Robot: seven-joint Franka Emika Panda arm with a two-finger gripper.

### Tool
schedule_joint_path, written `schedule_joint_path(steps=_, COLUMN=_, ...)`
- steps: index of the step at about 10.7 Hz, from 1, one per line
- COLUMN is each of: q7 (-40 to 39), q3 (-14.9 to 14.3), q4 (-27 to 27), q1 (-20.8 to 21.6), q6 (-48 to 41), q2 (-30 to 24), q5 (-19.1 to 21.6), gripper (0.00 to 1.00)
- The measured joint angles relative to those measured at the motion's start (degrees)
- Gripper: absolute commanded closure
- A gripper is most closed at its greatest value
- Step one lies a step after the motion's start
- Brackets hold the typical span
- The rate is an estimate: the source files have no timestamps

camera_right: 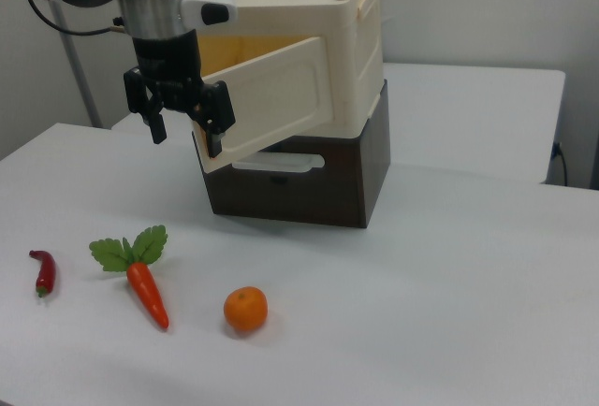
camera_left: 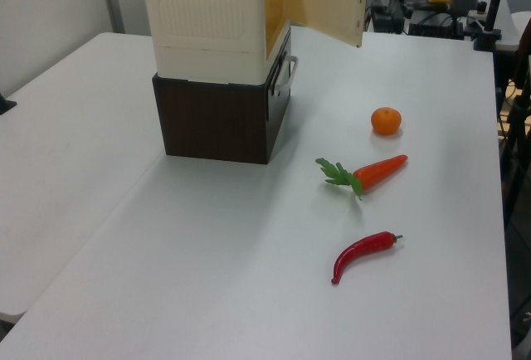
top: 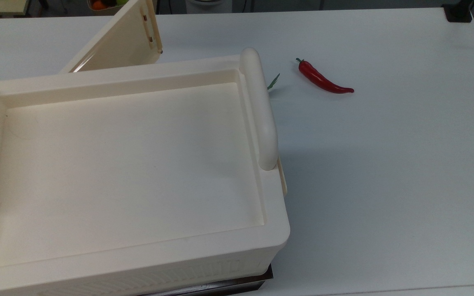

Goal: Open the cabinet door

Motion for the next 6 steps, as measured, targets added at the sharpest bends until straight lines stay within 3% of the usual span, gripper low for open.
schedule_joint_path(steps=4, q7=14.93, q3=5.20, q4=-0.12, q1=-0.05, q6=-1.08, q2=-0.01, q5=-4.34, gripper=0.00)
schedule_joint_path(steps=6, q7=16.94, q3=6.64, q4=-0.12, q1=0.34, q6=-1.31, q2=-0.03, q5=-4.46, gripper=0.00)
